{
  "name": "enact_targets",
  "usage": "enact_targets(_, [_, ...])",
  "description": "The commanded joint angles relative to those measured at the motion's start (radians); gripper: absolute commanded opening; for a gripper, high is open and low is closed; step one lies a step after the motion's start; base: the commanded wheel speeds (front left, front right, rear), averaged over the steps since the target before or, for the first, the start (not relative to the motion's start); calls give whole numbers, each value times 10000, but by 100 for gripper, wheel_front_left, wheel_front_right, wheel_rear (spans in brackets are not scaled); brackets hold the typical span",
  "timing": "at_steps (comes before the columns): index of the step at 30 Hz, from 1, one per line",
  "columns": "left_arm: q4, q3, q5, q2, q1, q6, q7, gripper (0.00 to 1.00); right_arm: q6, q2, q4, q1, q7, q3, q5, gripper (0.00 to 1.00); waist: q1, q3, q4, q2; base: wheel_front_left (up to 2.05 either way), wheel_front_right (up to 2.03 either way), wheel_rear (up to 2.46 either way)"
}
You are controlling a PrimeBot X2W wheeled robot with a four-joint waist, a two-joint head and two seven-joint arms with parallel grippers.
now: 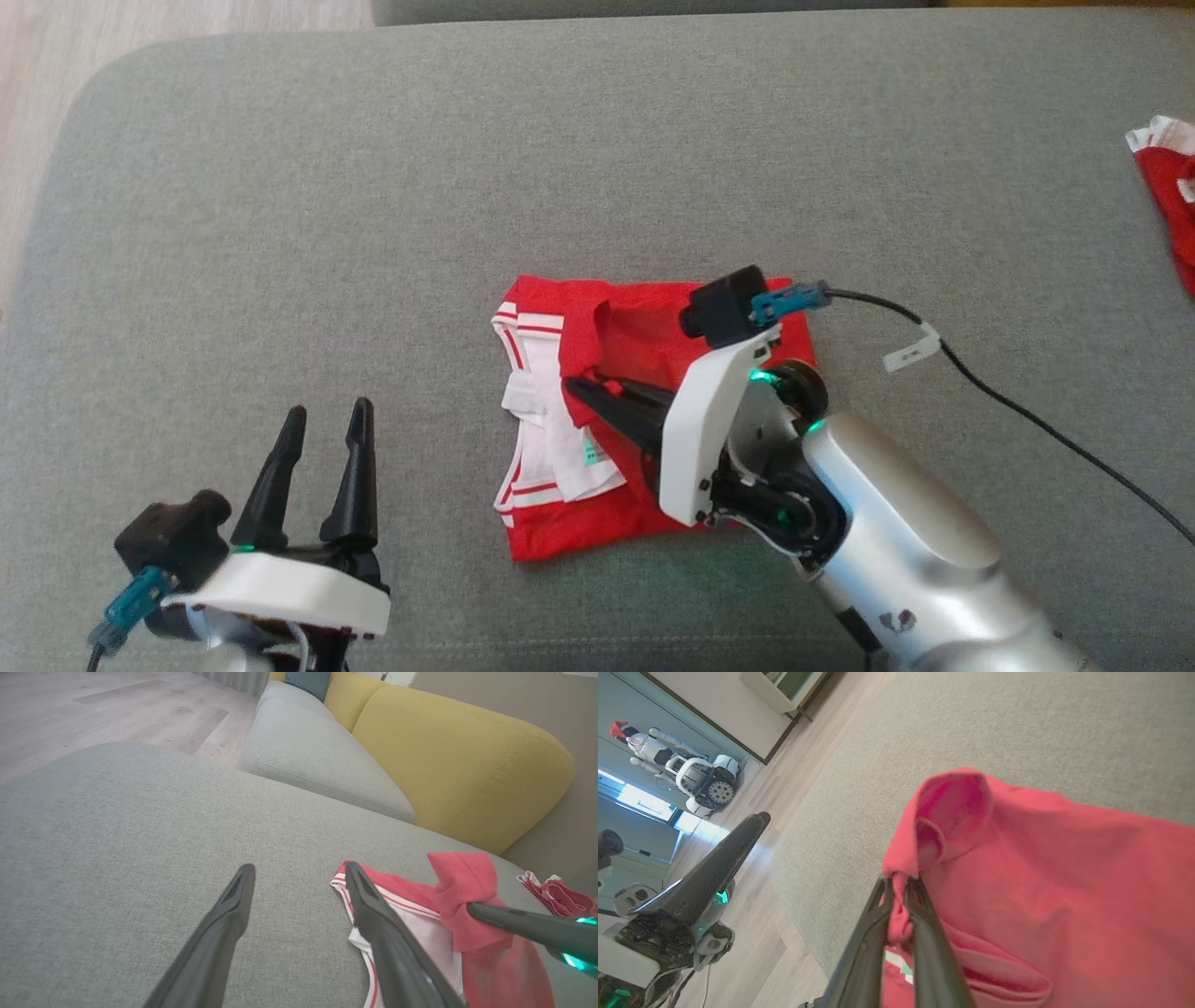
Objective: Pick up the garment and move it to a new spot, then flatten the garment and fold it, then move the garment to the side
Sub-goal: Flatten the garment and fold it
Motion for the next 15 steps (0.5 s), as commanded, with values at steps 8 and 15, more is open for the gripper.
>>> enact_targets(8, [-100, 182, 107, -10, -550, -101, -119, 100, 65, 300, 636, -924, -1027, 1000, 984, 9, 0, 13, 65, -1, 0, 0, 0])
enact_targets(15, [37, 104, 100, -21, -566, -145, -119, 100, 65, 302, 945, -1342, -1704, 1677, 1928, 100, 0, -40, 69, -1, 0, 0, 0])
